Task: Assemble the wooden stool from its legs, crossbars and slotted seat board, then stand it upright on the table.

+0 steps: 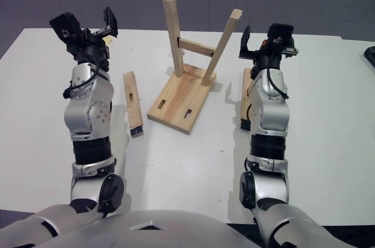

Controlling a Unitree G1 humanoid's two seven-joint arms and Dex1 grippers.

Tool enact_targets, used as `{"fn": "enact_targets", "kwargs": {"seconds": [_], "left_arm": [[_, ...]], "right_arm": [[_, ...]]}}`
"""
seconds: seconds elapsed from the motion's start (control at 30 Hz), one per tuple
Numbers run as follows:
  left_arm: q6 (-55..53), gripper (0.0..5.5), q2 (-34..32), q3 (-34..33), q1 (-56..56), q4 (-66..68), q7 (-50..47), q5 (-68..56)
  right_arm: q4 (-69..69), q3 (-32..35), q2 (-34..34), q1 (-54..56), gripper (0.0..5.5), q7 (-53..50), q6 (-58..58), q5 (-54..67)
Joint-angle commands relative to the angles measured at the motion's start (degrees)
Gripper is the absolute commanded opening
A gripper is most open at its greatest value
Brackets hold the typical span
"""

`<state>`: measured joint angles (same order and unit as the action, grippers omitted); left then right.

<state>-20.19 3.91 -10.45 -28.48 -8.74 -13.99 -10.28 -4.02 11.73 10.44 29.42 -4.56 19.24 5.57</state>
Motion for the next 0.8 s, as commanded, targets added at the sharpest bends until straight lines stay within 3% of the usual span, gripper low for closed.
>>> {"fn": "enact_targets", "kwargs": {"seconds": [0.03, 0.37, 0.53, 0.8], "left_arm": [[0.2, 5.4, 0.2, 0.2, -0.8, 0.6, -0.3, 0.5], [0.4, 5.4, -0.1, 0.2, -0.8, 1.0, -0.3, 0.7], [0.7, 5.4, -0.1, 0.1, -0.4, 1.0, -0.6, 0.8], [1.0, 5.4, -0.1, -0.2, -0.1, 1.4, -1.1, 0.9]], "right_arm": [[-0.1, -2.3, -0.6, 2.2, 5.38, 1.8, -1.6, -0.4], [0.8, -4.8, -2.6, 2.0, 5.38, 4.1, -2.8, 0.1], [1.4, -0.3, -0.2, 2.7, 5.38, 1.5, -3.4, 0.0], [-0.5, 1.5, 2.4, 9.3, 5.38, -0.2, -4.2, -0.4]]}}
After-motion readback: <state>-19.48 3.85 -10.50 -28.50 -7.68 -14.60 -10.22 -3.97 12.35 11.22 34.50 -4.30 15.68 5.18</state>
